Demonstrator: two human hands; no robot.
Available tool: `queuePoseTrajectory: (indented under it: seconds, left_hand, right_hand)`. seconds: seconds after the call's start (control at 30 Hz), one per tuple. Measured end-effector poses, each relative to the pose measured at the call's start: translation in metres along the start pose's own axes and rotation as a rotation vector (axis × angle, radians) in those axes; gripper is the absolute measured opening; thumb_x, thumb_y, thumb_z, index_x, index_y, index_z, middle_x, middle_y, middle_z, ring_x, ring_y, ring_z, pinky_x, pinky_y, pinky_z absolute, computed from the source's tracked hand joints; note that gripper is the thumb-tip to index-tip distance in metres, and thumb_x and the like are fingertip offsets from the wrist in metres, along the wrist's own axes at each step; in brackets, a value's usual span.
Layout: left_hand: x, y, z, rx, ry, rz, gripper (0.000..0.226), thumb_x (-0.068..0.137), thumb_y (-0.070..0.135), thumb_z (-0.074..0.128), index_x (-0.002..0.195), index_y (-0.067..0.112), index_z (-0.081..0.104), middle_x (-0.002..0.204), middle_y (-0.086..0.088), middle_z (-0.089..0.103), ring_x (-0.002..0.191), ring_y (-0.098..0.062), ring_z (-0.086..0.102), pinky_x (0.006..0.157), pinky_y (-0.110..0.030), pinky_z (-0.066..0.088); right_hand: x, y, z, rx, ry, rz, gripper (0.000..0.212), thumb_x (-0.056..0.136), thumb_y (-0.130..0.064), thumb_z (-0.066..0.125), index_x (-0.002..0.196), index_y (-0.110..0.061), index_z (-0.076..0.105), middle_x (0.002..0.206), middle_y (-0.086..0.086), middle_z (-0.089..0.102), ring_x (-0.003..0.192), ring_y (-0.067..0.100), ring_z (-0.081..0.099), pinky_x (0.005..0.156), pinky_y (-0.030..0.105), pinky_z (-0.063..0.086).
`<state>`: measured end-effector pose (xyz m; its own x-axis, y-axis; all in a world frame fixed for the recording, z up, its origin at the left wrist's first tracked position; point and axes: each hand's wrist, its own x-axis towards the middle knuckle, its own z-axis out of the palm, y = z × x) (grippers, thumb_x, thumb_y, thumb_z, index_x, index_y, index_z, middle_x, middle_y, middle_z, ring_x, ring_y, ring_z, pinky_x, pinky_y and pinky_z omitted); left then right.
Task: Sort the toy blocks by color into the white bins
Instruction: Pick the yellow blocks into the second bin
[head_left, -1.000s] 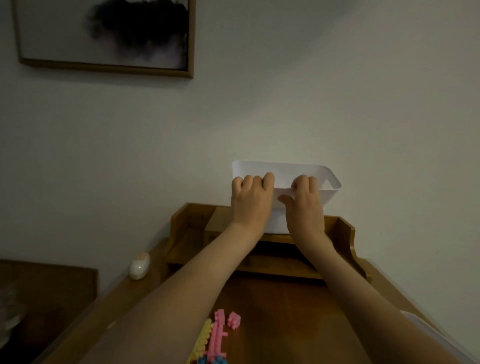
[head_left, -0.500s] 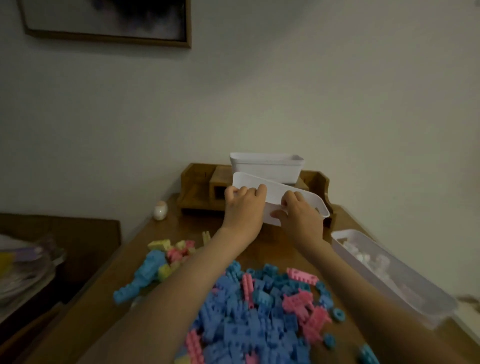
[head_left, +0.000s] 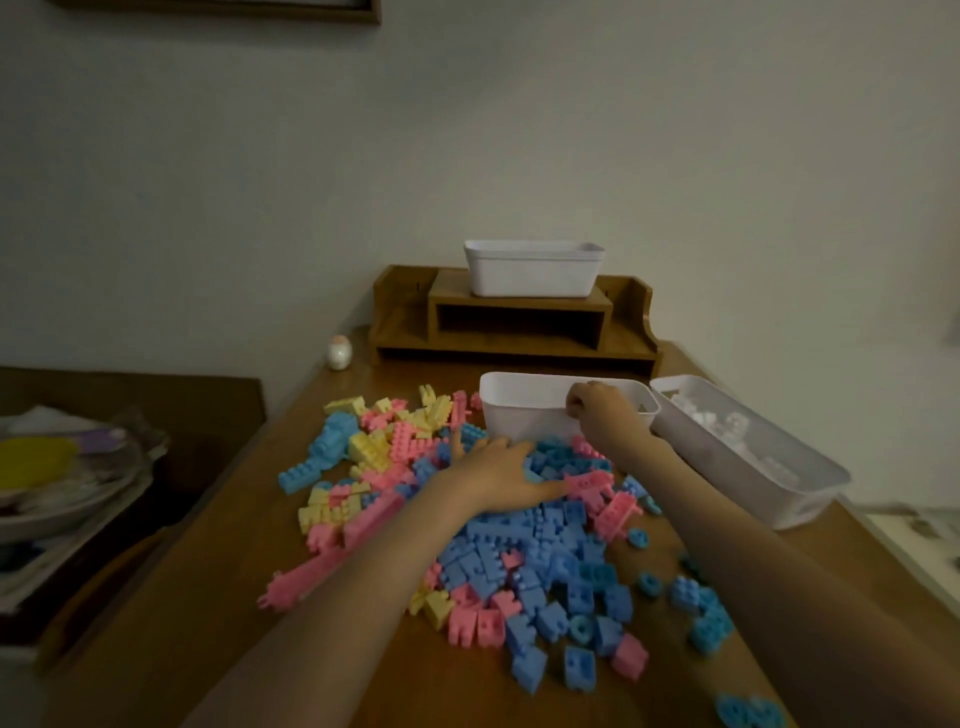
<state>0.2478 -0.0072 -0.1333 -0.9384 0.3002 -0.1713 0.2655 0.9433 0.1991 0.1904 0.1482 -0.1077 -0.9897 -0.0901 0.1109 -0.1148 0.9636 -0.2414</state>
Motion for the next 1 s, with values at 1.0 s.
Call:
queuePoseTrajectory:
  seconds: [1.0]
  left_hand:
    - [-0.096, 0.095, 0.039, 0.018, 0.045, 0.394, 0.066, 0.085, 0.068, 0.042, 0.140, 0.031, 0.037, 0.156, 0.005, 0.017, 0.145, -0.020, 0.004, 0.110, -0.058, -0.014]
  right_hand:
    - [-0.172, 0.050, -0.013, 0.032, -0.034, -0.069, 0.045, 0.094, -0.029, 0.050, 0.137, -0.018, 0.043, 0.143, 0.002, 0.040, 0.127, 0.022, 0.042, 0.105, 0.034, 0.035]
